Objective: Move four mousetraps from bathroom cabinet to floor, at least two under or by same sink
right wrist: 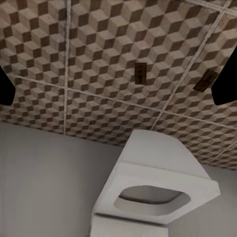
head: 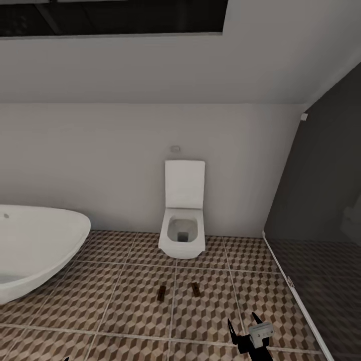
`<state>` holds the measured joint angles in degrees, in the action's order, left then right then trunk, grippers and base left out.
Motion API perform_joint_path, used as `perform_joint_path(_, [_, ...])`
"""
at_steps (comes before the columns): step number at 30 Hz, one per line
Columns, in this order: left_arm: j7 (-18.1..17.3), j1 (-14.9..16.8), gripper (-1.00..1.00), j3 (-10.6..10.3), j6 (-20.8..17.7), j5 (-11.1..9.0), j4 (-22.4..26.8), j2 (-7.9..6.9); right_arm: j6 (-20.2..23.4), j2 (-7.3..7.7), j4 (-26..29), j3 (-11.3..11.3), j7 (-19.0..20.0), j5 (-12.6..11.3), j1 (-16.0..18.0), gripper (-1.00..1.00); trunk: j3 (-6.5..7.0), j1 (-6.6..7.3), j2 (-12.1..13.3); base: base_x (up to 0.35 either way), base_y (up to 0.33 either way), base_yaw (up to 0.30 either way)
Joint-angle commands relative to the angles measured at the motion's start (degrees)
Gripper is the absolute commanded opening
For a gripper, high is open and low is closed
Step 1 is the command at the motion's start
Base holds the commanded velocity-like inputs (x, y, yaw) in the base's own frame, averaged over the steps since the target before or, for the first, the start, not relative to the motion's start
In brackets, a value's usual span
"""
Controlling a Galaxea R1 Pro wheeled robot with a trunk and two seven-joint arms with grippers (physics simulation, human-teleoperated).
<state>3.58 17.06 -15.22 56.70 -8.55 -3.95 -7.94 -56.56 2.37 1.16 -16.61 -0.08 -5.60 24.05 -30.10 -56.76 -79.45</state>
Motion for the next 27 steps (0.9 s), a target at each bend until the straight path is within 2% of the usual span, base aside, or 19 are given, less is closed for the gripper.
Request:
perform_joint_path(1, [0.4,0.1,1.0,-0.5,0.3,-0.1,-0.2,0.03,-0.1,0.01,0.0,-0.5,0.0,-0.6,0.0,1.0,0.13,0.23,0.4,0.0,0.0,0.0])
perform_joint_path(27, [0.4,0.1,1.0,-0.5,0.2,-0.1,-0.2,0.03,-0.1,0.01,0.0,-0.5,0.0,-0.6,0.0,1.0,4.8,5.94,10.8,0.0,0.0,0.0])
